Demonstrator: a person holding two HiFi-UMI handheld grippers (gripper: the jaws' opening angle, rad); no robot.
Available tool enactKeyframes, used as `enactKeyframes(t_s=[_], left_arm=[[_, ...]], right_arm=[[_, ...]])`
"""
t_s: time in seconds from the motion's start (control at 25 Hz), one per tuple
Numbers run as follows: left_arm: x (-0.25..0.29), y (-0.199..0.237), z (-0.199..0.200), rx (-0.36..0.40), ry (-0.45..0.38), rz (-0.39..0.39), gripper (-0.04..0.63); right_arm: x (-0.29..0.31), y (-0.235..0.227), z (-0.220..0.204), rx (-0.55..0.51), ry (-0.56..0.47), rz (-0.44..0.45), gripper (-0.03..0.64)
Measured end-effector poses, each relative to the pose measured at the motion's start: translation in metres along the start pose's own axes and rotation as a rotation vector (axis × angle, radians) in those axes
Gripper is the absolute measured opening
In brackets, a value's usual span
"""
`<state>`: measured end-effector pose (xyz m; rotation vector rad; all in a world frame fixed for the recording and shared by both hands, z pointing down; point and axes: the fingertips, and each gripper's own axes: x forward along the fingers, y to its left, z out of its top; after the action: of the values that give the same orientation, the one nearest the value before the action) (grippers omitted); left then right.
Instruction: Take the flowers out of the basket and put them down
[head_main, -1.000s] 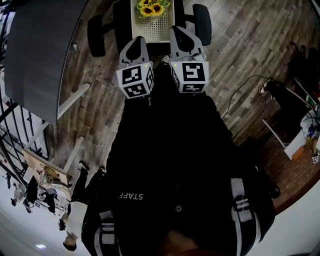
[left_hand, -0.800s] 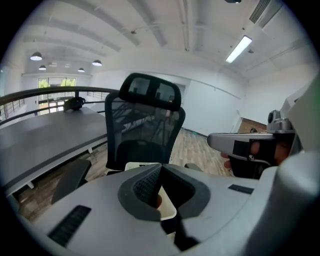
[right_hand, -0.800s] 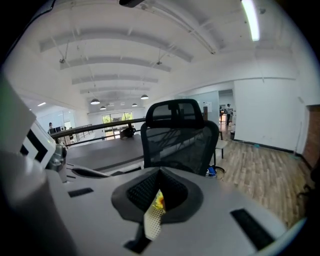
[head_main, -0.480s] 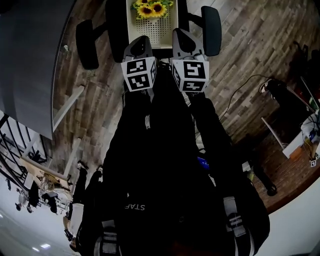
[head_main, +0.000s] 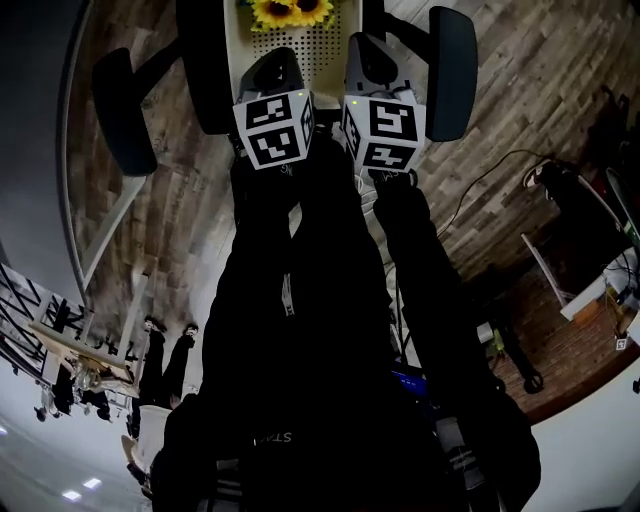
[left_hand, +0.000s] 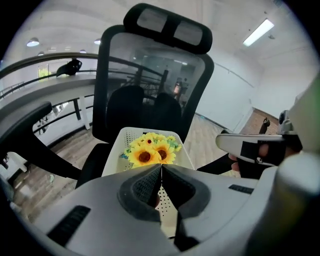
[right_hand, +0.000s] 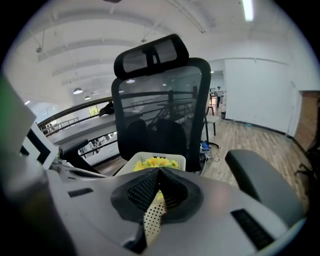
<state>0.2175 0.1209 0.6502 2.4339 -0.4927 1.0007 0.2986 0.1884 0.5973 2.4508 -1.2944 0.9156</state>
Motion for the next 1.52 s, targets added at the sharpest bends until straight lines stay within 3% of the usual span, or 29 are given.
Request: enactKeyframes(t_s=[0.4,0.84,0.88,1.0,1.16,1.36,1.52], left_arm=[[0.069,0.02,-0.044,-0.057,0.107,0.082,0.0],[0.118,0.022,-0.061,-0.078,0.18,0.066,0.004],[0.123,0.021,-0.063,-0.078,0.187,0.061,0.025],[0.139,0.022,-0.07,-0.086,0.196,0.05,0.171],[0.161,0.027,-0.069,-0.049,0.147,0.066,0.351],[0.183,0.032,-0.052,0.019,0.046,0.081,0.449],[0.197,0.031,-0.041,0.069,0.004,0.075,0.477]], right_arm=[[0.051,-0.024,-0.046,0.023,0.037,0.009,0.012],[0.085,-0.039,-0.047,0.024,0.048,0.025,0.012],[0.087,-0.041,-0.048,0.026,0.049,0.026,0.012],[0.092,-0.043,-0.049,0.031,0.048,0.033,0.012],[0.098,-0.049,-0.05,0.039,0.04,0.035,0.012],[0.105,-0.054,-0.049,0.038,0.032,0.037,0.012],[0.11,-0.059,-0.045,0.038,0.021,0.035,0.012]])
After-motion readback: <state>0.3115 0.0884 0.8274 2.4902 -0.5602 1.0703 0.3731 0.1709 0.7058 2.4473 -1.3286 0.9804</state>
